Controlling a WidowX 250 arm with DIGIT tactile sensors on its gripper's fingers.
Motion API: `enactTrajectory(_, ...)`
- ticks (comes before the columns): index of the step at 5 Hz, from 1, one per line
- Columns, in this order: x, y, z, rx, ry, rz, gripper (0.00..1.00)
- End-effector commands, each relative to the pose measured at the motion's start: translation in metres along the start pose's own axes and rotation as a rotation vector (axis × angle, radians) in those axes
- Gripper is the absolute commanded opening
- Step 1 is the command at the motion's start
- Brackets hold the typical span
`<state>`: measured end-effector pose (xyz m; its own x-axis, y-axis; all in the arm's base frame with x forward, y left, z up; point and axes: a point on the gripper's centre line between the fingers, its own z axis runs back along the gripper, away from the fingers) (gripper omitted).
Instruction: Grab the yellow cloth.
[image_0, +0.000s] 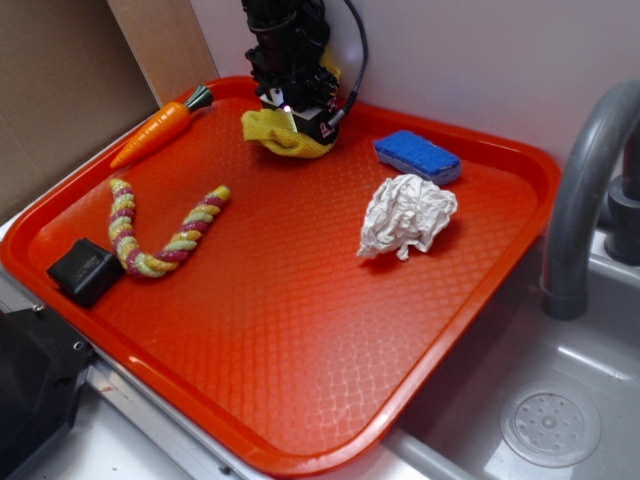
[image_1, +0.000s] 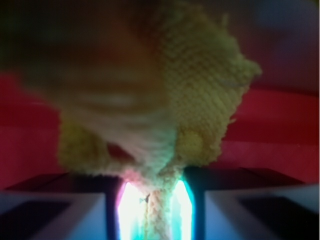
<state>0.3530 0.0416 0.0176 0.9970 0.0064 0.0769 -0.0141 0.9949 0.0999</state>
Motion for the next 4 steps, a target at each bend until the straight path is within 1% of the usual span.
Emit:
enactTrajectory(1,0.012,0.029,-0.002,0.048,-0.033,0.047,0.00)
enactTrajectory(2,0.008,0.029,0.003,0.056,-0.022,0.052,0.00)
enactTrajectory(3,-0.030,0.007,0.057,0.011,0.029,-0.025,0.00)
enactTrajectory(4,-0.074,-0.016,0.114,0.034,0.060,-0.026,0.00)
